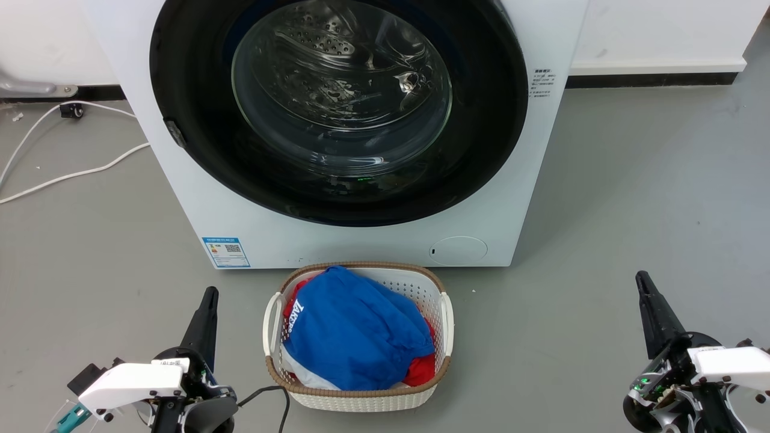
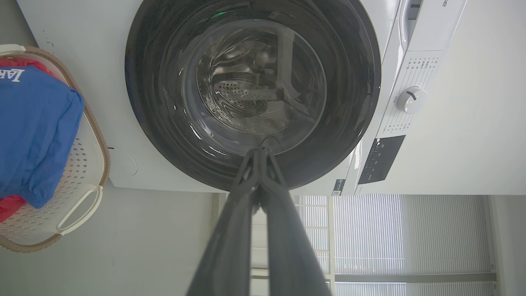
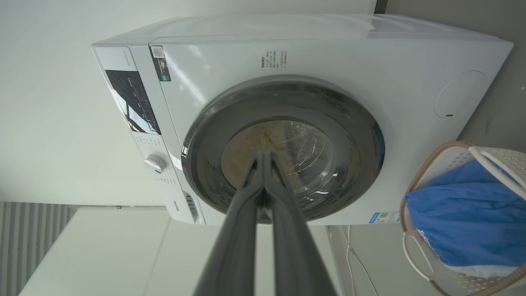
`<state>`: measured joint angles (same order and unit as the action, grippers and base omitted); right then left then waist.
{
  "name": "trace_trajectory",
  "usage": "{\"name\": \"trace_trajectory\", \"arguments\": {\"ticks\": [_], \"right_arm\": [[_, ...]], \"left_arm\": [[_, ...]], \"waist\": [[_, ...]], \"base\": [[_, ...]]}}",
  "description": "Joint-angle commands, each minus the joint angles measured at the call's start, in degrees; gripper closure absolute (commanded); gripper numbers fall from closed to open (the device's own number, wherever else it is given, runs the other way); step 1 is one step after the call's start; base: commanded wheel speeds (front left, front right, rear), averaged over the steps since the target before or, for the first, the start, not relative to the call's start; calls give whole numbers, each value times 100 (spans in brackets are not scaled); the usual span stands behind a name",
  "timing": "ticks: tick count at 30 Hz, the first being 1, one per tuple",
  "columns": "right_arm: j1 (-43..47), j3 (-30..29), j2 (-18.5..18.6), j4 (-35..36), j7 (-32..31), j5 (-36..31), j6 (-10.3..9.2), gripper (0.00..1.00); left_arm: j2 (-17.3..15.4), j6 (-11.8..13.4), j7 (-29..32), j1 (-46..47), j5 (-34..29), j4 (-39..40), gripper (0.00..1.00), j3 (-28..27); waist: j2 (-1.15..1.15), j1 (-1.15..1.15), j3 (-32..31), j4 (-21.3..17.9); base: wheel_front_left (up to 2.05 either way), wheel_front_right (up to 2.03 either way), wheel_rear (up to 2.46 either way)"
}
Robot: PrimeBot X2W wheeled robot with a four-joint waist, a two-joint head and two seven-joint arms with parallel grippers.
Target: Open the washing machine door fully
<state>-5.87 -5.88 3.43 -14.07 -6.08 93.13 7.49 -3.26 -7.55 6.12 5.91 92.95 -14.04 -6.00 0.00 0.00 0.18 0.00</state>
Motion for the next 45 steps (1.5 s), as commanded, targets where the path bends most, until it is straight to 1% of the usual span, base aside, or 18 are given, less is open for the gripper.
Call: {"name": "trace_trajectory", "arguments": {"ticks": [1, 15, 16, 21, 24, 28, 37, 45], "right_arm": [[-65, -7, -16, -7, -13, -44, 0, 100], [-67, -20, -28, -8, -26, -49, 0, 100], [0, -13, -7, 0, -7, -21, 0, 0], [153, 6, -20, -137, 46, -47, -2, 0], [187, -4, -22, -83, 135, -246, -2, 0], [225, 0, -23, 124, 247, -837, -2, 0], [338, 121, -26, 604, 484, -2280, -1, 0], [475, 219, -29, 737, 676, -3351, 0, 0]], "left_arm": [[4, -15, 16, 52, -24, -6, 100, -18], [14, -15, 31, 53, -40, -7, 100, -31], [6, 0, 2, 1, -3, 0, 0, -12], [32, 6, -48, -139, -12, -118, 0, 22], [32, 6, -137, -162, -166, -49, 0, -25], [32, 75, -250, -167, -659, 115, 0, -50], [32, 413, -486, -241, -1895, 523, 0, 229], [31, 684, -676, -297, -2948, 712, 0, 475]], "waist": [[0, 0, 0, 0], [0, 0, 0, 0], [0, 0, 0, 0], [0, 0, 1, 0], [0, 0, 4, 1], [0, 0, 12, 1], [0, 0, 32, 2], [0, 0, 41, 7]], "base": [[0, 0, 0], [0, 0, 0], [0, 0, 0], [0, 0, 0], [0, 0, 0], [0, 0, 0], [0, 0, 0], [0, 0, 0]]}}
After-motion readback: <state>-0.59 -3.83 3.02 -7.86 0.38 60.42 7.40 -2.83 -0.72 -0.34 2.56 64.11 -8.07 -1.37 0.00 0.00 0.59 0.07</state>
